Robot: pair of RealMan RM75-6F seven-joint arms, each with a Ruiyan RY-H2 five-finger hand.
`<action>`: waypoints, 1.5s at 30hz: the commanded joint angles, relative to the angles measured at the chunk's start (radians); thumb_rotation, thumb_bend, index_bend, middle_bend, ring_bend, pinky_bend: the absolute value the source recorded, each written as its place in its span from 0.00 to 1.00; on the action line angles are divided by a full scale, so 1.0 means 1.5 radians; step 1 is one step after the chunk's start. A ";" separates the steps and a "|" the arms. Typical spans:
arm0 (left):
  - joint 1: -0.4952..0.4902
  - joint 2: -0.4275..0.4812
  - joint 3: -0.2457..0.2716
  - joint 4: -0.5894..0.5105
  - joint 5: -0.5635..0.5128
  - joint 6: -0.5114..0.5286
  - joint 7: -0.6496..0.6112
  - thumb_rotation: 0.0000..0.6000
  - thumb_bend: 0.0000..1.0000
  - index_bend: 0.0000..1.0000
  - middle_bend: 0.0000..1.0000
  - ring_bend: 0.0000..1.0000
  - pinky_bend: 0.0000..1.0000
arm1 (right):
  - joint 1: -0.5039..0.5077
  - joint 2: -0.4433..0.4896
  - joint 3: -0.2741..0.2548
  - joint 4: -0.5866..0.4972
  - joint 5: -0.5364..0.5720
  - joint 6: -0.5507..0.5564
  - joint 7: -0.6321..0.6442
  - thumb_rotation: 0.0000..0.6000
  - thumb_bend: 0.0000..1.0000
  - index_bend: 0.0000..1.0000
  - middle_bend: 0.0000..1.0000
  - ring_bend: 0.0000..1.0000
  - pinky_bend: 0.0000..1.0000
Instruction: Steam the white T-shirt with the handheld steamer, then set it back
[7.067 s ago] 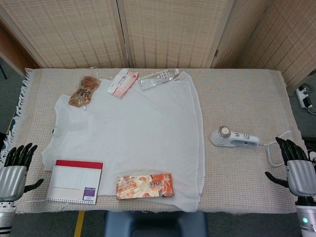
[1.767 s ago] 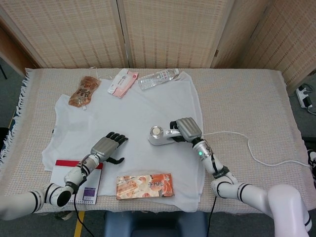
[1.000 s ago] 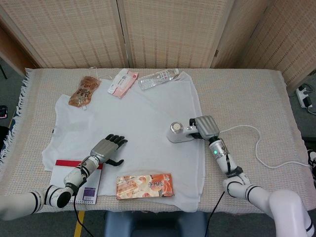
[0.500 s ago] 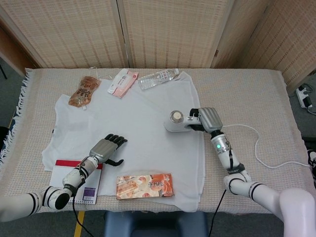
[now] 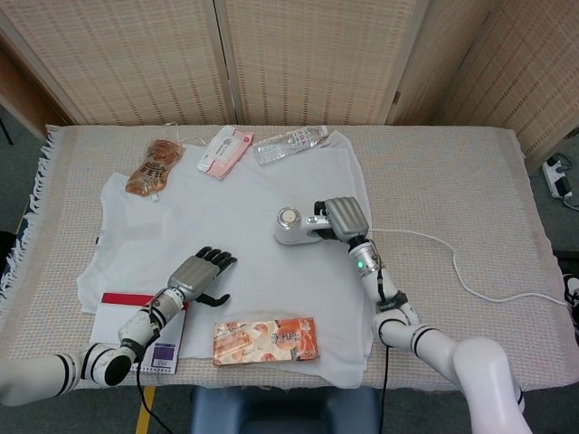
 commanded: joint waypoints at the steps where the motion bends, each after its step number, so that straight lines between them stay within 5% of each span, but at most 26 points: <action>1: 0.001 -0.001 0.002 0.002 0.000 0.000 -0.001 0.49 0.39 0.12 0.10 0.02 0.00 | 0.013 -0.032 -0.010 0.058 -0.006 -0.014 0.003 1.00 0.50 0.82 0.85 0.82 0.89; 20: 0.001 0.002 0.006 0.003 0.003 0.001 -0.003 0.49 0.39 0.12 0.10 0.02 0.00 | -0.032 -0.039 -0.019 0.220 -0.004 -0.037 0.064 1.00 0.51 0.83 0.85 0.82 0.89; 31: 0.002 0.007 0.004 -0.008 0.000 0.010 0.003 0.48 0.39 0.12 0.10 0.02 0.00 | -0.044 0.018 -0.023 0.120 -0.037 0.033 0.139 1.00 0.51 0.83 0.85 0.82 0.89; 45: -0.001 0.005 0.002 -0.007 -0.009 0.013 0.010 0.49 0.39 0.12 0.10 0.02 0.00 | -0.031 -0.008 -0.066 0.058 -0.083 0.027 0.142 1.00 0.51 0.83 0.85 0.82 0.89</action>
